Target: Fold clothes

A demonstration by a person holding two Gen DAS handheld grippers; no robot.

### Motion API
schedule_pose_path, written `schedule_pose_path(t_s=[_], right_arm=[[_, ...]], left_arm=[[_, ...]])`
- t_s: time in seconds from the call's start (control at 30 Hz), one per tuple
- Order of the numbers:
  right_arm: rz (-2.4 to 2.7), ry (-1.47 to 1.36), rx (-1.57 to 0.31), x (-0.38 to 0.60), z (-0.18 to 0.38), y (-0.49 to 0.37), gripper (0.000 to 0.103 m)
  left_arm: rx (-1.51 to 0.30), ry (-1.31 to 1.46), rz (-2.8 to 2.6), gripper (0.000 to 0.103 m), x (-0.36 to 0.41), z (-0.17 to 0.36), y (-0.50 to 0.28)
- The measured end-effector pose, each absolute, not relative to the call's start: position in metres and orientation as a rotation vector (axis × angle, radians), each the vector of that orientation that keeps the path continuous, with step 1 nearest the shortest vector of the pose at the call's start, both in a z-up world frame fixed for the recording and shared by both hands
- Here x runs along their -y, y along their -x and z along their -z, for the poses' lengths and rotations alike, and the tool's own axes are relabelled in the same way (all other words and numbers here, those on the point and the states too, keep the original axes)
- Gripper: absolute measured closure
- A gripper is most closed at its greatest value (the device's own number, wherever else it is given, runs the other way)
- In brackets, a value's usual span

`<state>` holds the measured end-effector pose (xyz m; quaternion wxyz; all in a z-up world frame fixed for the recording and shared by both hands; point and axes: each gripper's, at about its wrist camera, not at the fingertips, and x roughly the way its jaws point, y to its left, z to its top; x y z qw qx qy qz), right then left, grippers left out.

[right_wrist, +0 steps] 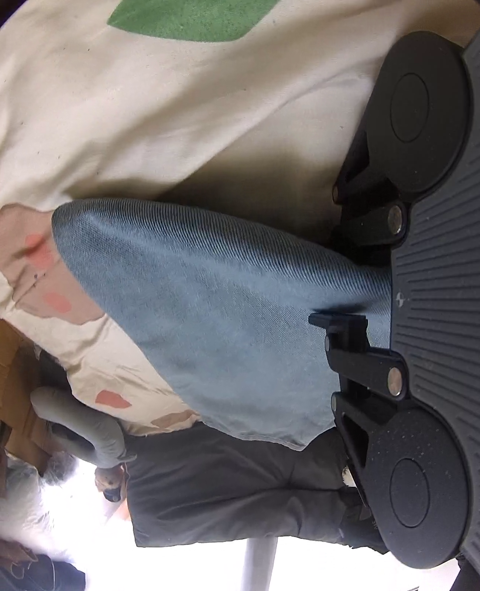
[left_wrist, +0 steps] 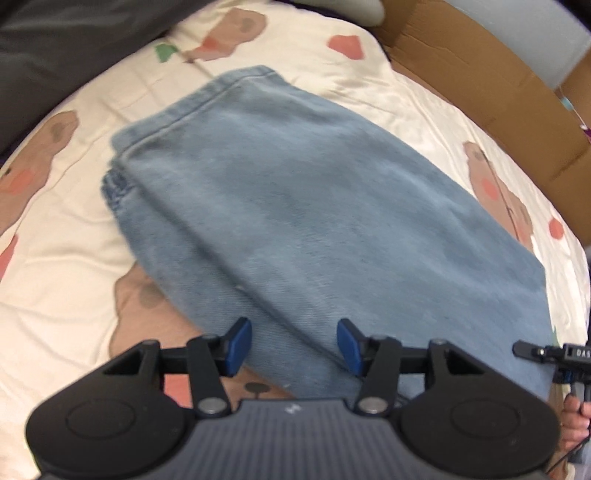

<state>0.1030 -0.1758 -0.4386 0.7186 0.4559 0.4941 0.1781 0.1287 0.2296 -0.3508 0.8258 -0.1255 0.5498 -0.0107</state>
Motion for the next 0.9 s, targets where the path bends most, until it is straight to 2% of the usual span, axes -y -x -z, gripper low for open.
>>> schedule_pose_path(t_s=[0.2, 0.63, 0.9], right_arm=[[-0.379, -0.999, -1.101, 0.176, 0.432, -0.103, 0.097], [-0.338, -1.010, -1.063, 0.194, 0.396, -0.115, 0.098], [-0.277, -1.008, -1.050, 0.239, 0.383, -0.117, 0.098]], left_arm=[[-1.158, 0.267, 0.009, 0.048, -0.232, 0.349, -0.128], [-1.124, 0.255, 0.046, 0.048, -0.231, 0.335, -0.135], [-1.109, 0.260, 0.140, 0.048, -0.225, 0.327, -0.142]])
